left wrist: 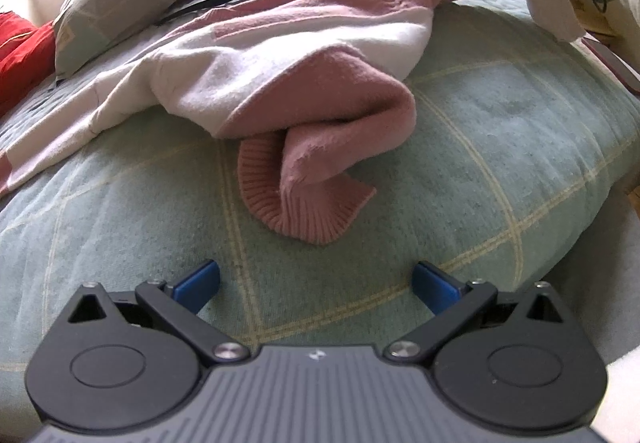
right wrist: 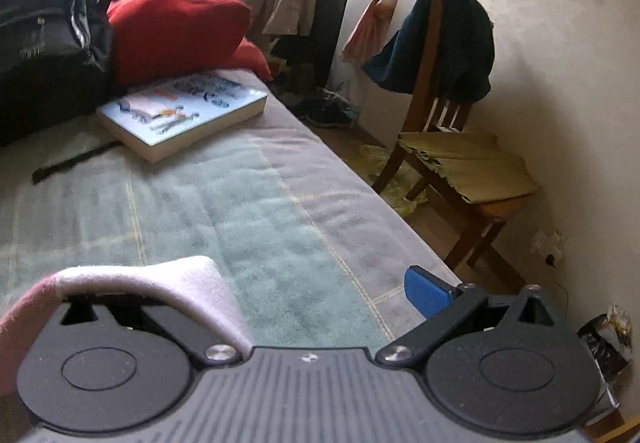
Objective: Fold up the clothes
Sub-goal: 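Stretch the sleeve flat with the right gripper and lay it on the quilt, then open the right gripper and withdraw it from the sleeve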
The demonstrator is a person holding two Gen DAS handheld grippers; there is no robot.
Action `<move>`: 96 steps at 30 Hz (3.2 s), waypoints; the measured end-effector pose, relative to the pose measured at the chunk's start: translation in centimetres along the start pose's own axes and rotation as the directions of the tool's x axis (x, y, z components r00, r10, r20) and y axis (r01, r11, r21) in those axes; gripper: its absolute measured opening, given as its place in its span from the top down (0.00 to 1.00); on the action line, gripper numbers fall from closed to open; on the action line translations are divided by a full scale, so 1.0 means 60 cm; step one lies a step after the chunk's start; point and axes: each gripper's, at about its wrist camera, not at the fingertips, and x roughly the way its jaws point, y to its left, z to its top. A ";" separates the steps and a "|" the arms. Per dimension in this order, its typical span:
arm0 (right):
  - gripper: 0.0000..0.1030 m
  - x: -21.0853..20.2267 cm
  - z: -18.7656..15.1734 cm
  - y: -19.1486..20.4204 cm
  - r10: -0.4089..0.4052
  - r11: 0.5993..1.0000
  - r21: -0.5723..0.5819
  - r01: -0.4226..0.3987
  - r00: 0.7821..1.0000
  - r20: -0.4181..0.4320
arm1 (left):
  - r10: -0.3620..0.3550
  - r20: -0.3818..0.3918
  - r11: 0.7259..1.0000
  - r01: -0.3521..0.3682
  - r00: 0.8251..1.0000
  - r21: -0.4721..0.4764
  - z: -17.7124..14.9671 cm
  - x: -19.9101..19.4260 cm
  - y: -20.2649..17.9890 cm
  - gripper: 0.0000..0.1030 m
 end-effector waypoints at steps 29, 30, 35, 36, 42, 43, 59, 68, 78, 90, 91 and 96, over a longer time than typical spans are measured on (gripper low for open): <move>0.00 0.044 -0.089 -0.105 -0.006 0.999 0.033 0.013 0.979 -0.202 | -0.012 0.000 1.000 0.012 1.000 0.019 0.005 0.002 -0.009 0.01; 0.00 0.040 -0.087 -0.110 -0.006 0.999 0.051 0.016 0.982 -0.187 | -0.011 0.000 1.000 0.011 1.000 0.019 0.005 0.002 -0.009 0.01; 0.00 0.018 -0.075 -0.136 -0.012 0.990 0.140 0.028 0.993 -0.114 | -0.008 -0.002 1.000 0.008 1.000 0.019 0.006 0.002 -0.011 0.01; 0.00 0.013 -0.073 -0.142 -0.014 0.987 0.158 0.029 0.995 -0.099 | -0.007 -0.002 1.000 0.007 1.000 0.019 0.006 0.003 -0.011 0.01; 0.00 -0.024 -0.076 -0.104 0.096 0.991 0.099 -0.088 0.993 -0.074 | -0.005 0.004 1.000 0.005 1.000 0.026 0.005 -0.002 -0.013 0.01; 0.00 -0.035 -0.074 -0.091 0.123 0.989 0.086 -0.117 0.990 -0.068 | -0.004 0.007 1.000 0.004 1.000 0.027 0.005 -0.003 -0.012 0.01; 0.00 -0.132 -0.103 0.235 0.511 0.832 -0.156 -0.533 0.845 -0.157 | 0.034 0.037 0.999 -0.033 0.999 -0.037 -0.007 -0.027 0.030 0.01; 0.00 -0.111 -0.188 0.233 0.546 0.819 -0.128 -0.560 0.828 -0.130 | 0.056 0.041 0.996 -0.053 0.998 -0.076 -0.010 -0.027 0.061 0.01; 0.00 -0.192 -0.201 0.184 0.634 0.765 -0.043 -0.643 0.762 -0.133 | 0.058 0.063 0.994 -0.052 0.996 -0.092 -0.015 -0.038 0.074 0.01; 0.00 -0.398 -0.367 0.204 0.668 0.702 -0.148 -0.696 0.717 -0.201 | 0.020 0.113 1.000 -0.020 0.993 -0.002 0.005 -0.066 0.066 0.01; 0.00 -0.412 -0.378 0.211 0.663 0.698 -0.176 -0.694 0.719 -0.209 | 0.009 0.116 1.000 -0.009 0.993 0.001 0.010 -0.067 0.064 0.01; 0.00 -0.448 -0.420 0.234 0.642 0.689 -0.228 -0.688 0.726 -0.247 | -0.019 0.129 0.999 0.016 0.991 0.030 0.043 -0.065 0.045 0.01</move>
